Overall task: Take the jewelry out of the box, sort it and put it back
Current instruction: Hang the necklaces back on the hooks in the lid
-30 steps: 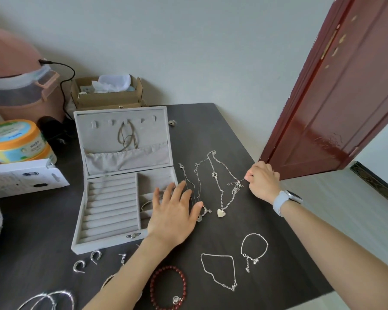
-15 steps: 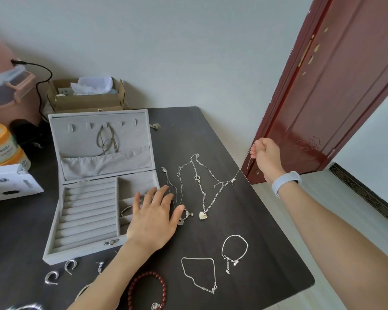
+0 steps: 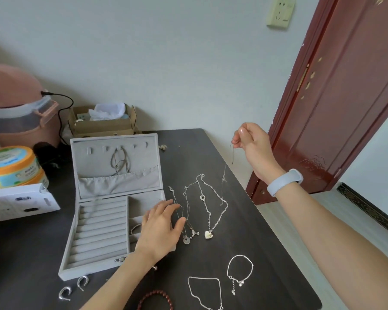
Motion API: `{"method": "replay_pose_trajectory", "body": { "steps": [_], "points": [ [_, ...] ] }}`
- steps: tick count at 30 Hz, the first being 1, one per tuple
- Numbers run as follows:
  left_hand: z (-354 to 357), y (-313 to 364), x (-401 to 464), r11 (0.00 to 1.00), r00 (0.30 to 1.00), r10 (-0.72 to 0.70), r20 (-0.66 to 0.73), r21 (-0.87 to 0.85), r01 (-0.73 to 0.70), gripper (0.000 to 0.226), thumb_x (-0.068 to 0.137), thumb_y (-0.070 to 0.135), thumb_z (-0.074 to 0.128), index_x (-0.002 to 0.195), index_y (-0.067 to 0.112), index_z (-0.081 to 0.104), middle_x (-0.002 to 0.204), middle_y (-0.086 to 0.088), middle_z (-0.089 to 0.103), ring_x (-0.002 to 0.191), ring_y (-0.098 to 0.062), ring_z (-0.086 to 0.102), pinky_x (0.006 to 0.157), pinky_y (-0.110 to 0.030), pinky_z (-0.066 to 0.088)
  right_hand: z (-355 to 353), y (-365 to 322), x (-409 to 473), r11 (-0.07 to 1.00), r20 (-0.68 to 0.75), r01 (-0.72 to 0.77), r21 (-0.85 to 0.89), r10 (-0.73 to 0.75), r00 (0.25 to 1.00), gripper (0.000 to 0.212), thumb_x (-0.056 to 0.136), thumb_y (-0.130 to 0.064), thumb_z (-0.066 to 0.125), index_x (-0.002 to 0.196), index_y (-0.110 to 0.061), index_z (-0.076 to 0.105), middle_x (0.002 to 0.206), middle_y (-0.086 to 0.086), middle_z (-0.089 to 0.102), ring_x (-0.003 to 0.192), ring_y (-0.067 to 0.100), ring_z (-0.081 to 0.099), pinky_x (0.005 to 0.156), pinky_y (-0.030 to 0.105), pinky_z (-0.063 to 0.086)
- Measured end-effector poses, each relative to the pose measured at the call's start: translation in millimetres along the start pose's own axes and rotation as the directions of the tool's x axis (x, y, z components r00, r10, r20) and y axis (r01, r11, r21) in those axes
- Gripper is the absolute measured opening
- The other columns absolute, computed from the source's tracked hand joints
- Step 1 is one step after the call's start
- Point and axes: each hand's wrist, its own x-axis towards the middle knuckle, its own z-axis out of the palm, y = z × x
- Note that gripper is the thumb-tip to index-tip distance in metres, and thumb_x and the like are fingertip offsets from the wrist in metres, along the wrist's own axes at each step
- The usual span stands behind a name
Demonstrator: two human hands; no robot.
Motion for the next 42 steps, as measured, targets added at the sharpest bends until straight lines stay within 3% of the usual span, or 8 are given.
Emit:
{"method": "replay_pose_trajectory", "body": {
  "steps": [8, 13, 19, 22, 26, 32, 39, 42],
  "points": [
    [-84.4, 28.2, 24.8, 0.828, 0.995, -0.033, -0.093, -0.560, -0.025, 0.059, 0.087, 0.024, 0.061, 0.139, 0.020, 0.034, 0.129, 0.011, 0.041, 0.120, -0.002, 0.039, 0.099, -0.016, 0.030, 64.8, -79.9, -6.2, 0.884, 0.242, -0.079, 0.461, -0.039, 0.970, 0.031, 0.097, -0.002, 0.032, 0.071, -0.011, 0.046, 0.069, 0.005, 0.050, 0.066, 0.016, 0.051, 0.064, 0.022, 0.046],
    [-123.8, 16.6, 1.3, 0.648, 0.994, -0.071, 0.081, -0.754, 0.108, 0.017, 0.094, 0.012, 0.048, 0.097, 0.004, 0.063, 0.083, -0.005, 0.066, 0.055, -0.004, 0.060, 0.055, -0.014, 0.046, 100.6, -94.4, -3.0, 0.917, 0.225, -0.108, 0.384, 0.020, 0.974, 0.030, 0.095, -0.002, 0.036, 0.070, -0.011, 0.049, 0.069, 0.006, 0.050, 0.065, 0.015, 0.051, 0.064, 0.021, 0.047],
    [-151.7, -15.2, -40.2, 0.217, 0.932, -0.188, 0.310, -0.912, 0.347, 0.022, 0.095, 0.011, 0.045, 0.091, 0.001, 0.065, 0.089, -0.014, 0.070, 0.079, -0.021, 0.070, 0.071, -0.026, 0.058, 135.3, -50.4, -39.2, 0.964, 0.436, -0.265, -0.028, 0.250, 0.865, 0.023, 0.091, -0.001, 0.047, 0.072, -0.011, 0.054, 0.072, 0.005, 0.055, 0.065, 0.013, 0.052, 0.065, 0.021, 0.049],
    [-164.0, -23.7, -50.1, 0.118, 0.914, -0.270, 0.303, -0.932, 0.343, 0.021, 0.093, 0.012, 0.048, 0.097, 0.002, 0.067, 0.102, -0.012, 0.070, 0.094, -0.024, 0.068, 0.079, -0.030, 0.056, 144.0, -37.6, -69.0, 0.960, 0.464, -0.205, -0.190, 0.272, 0.843, 0.012, 0.089, -0.004, 0.051, 0.091, -0.007, 0.062, 0.088, 0.005, 0.058, 0.082, 0.016, 0.054, 0.080, 0.029, 0.045],
    [-173.9, -33.1, -56.7, 0.024, 0.880, -0.358, 0.311, -0.939, 0.342, 0.020, 0.091, 0.014, 0.054, 0.102, 0.005, 0.068, 0.111, -0.009, 0.067, 0.103, -0.025, 0.062, 0.083, -0.036, 0.052, 151.8, -41.0, -104.5, 0.980, 0.382, -0.103, -0.169, 0.161, 0.910, 0.013, 0.087, -0.005, 0.054, 0.094, -0.009, 0.065, 0.092, 0.000, 0.060, 0.084, 0.013, 0.055, 0.075, 0.016, 0.037],
    [-168.0, -34.8, -66.5, 0.003, 0.859, -0.387, 0.336, -0.931, 0.365, 0.018, 0.093, 0.017, 0.050, 0.098, 0.011, 0.067, 0.113, -0.005, 0.063, 0.107, -0.024, 0.056, 0.086, -0.039, 0.047, 164.8, -58.1, -144.3, 0.994, 0.413, 0.076, -0.081, -0.036, 0.910, 0.007, 0.083, -0.005, 0.060, 0.084, -0.008, 0.067, 0.076, -0.010, 0.053, 0.066, -0.002, 0.050, 0.067, 0.004, 0.036],
    [-153.6, -34.7, -71.4, 0.002, 0.860, -0.417, 0.293, -0.946, 0.324, 0.027, 0.097, 0.013, 0.040, 0.118, 0.007, 0.055, 0.119, -0.006, 0.057, 0.117, -0.021, 0.048, 0.100, -0.033, 0.034, 174.5, -48.4, -164.0, 0.991, 0.408, 0.071, -0.110, -0.021, 0.913, 0.004, 0.082, -0.008, 0.063, 0.084, -0.010, 0.066, 0.074, -0.013, 0.051, 0.067, -0.002, 0.049, 0.066, 0.005, 0.036],
    [-145.6, -35.9, -71.7, 0.274, 0.884, -0.438, 0.163, -0.912, 0.304, 0.029, 0.098, 0.011, 0.039, 0.122, 0.004, 0.055, 0.114, -0.006, 0.060, 0.109, -0.018, 0.055, 0.095, -0.028, 0.039, 174.9, -41.9, -168.1, 0.995, 0.393, 0.018, -0.095, 0.021, 0.919, 0.004, 0.082, -0.008, 0.063, 0.083, -0.010, 0.066, 0.079, -0.003, 0.056, 0.067, -0.001, 0.049, 0.066, 0.005, 0.036]
  ]
}}
